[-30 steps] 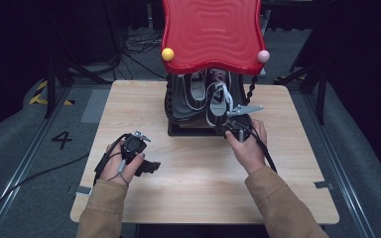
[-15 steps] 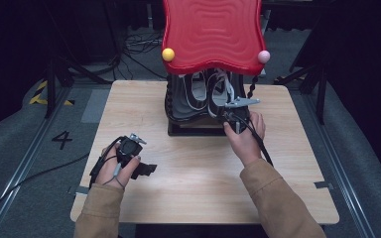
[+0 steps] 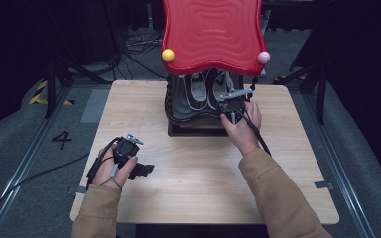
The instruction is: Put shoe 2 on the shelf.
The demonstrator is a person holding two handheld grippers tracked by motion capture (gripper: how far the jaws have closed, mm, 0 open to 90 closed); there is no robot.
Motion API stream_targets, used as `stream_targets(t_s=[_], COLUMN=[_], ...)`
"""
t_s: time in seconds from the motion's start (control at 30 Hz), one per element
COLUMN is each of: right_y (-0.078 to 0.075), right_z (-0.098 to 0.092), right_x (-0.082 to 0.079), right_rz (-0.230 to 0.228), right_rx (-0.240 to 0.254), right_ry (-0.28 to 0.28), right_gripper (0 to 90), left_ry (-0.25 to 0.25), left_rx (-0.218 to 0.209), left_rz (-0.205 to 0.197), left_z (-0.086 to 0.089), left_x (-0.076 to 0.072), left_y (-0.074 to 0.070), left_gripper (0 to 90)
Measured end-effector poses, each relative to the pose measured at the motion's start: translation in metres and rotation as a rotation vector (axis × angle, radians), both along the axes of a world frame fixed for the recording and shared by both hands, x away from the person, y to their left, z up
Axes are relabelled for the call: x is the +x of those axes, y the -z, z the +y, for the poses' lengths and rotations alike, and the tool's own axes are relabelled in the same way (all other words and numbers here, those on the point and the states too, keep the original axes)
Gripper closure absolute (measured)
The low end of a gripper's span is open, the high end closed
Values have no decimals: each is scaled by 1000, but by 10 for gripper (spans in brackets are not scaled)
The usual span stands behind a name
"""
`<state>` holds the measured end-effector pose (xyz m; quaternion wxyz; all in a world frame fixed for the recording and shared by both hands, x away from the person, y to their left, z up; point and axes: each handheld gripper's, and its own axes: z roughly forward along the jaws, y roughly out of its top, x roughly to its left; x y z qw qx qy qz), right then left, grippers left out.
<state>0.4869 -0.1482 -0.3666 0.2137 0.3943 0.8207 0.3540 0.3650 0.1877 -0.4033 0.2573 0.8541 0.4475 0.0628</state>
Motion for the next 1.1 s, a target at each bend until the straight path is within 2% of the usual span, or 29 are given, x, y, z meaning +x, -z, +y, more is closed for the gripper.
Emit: stream_targets(t_s=[0.03, 0.1, 0.2, 0.27, 0.43, 0.6, 0.67, 0.73, 1.03, 1.1], right_y=[0, -3, -7, -11, -19, -25, -29, -29, -26, -25], right_z=[-2, -4, -6, -9, -22, -37, -53, -56, -100, -102], right_x=[-2, -6, -11, -18, -27, -36, -47, -50, -76, -77], right_rz=[4, 16, 5, 2, 9, 13, 18, 17, 22, 23], right_rx=[25, 30, 25, 31, 55, 75, 86, 90, 99, 99], right_ry=[-20, -39, -48, -55, -68, -66, -68, -73, -85, -87], right_gripper=[900, 900, 895, 842, 777, 709, 646, 632, 517, 509], left_ry=[1, 1, 4, 9, 18, 24, 25, 29, 29, 30], left_rx=[-7, -3, -1, -2, 0, -3, -9, -9, -12, -11], left_rz=[3, 4, 11, 7, 3, -3, -5, -8, -16, -16], left_z=[-1, -1, -4, -5, -7, -9, -9, -8, -5, -5], left_x=[0, 1, 2, 2, 4, 6, 6, 6, 5, 5], left_y=[0, 0, 1, 0, -1, -2, -3, -3, -4, -4], left_gripper=[175, 176, 177, 177, 177, 178, 179, 180, 186, 186])
